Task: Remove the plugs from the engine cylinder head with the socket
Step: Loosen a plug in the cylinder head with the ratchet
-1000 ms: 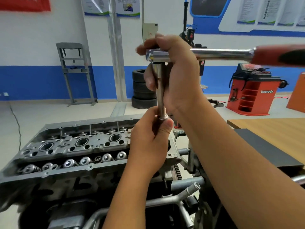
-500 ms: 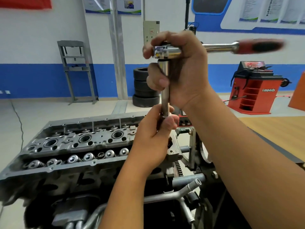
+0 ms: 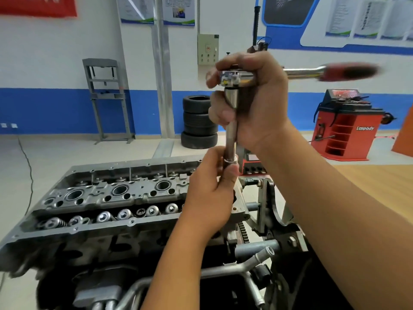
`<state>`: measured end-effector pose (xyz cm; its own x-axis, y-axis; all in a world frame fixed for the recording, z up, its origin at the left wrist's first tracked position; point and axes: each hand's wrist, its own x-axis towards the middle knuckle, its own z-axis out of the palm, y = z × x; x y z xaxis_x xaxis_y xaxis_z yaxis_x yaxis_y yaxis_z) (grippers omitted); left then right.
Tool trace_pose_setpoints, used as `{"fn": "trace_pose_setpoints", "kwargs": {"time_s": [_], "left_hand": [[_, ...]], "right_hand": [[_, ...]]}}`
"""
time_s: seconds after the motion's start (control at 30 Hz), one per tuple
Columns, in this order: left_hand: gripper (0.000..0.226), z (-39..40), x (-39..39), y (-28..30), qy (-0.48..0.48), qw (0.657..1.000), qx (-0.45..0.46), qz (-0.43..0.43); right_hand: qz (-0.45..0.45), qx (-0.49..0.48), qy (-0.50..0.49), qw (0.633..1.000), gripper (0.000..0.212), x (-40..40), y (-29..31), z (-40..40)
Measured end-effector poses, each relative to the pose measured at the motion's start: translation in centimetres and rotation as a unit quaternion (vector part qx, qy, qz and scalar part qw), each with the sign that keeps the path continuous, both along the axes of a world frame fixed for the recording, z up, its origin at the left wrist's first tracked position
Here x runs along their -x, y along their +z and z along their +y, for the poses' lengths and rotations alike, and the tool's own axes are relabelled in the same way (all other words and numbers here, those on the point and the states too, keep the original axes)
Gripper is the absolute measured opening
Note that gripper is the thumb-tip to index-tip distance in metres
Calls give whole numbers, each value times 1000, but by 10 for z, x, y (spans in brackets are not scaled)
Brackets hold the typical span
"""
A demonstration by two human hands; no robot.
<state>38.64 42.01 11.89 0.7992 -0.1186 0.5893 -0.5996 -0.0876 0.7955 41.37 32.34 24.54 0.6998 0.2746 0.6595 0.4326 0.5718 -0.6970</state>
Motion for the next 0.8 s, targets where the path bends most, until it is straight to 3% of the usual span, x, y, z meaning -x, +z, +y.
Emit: {"fn": "trace_pose_setpoints", "kwargs": {"time_s": [0.07,0.13,0.2,0.27,0.33,0.4,0.47,0.53,0.6,0.67,0.73,0.8], "left_hand": [[17,0,-1,0,-4,1000,-2,3],[29,-4,-2,-1,24,1000,6,-2],[37,-8,-4,-3,61,998,26,-2],[32,-11,-4,-3,88,996,25,-16],[26,-12,-4,-4,89,995,-3,-41],[14,-7,-4,-3,52,998,-12,-40],[11,-1,-4,-2,0,1000,0,-9],[14,2,-5,-1,-23,1000,8,9],[25,0,-4,-1,1,1000,7,4],[34,-5,-5,-3,45,999,14,-7],[34,-9,-6,-4,73,997,20,-18],[25,-10,-5,-3,73,997,8,-37]], "right_hand": [[55,-34,122,990,34,-3,1,-2],[43,-33,105,993,38,-4,-1,-1],[-31,-8,-54,998,33,-3,-8,3],[-146,-11,-237,960,23,-2,-11,5],[-218,-9,-324,921,21,-4,-9,3],[-172,12,-270,947,20,-5,-4,0],[-54,19,-104,993,22,-3,-1,-1],[38,-10,58,998,34,-2,1,-2],[52,-19,83,995,40,-3,-1,-2],[-9,0,-36,999,39,-2,-5,1],[-116,1,-200,973,32,-1,-10,4],[-170,-19,-283,944,26,-1,-11,2]]}}
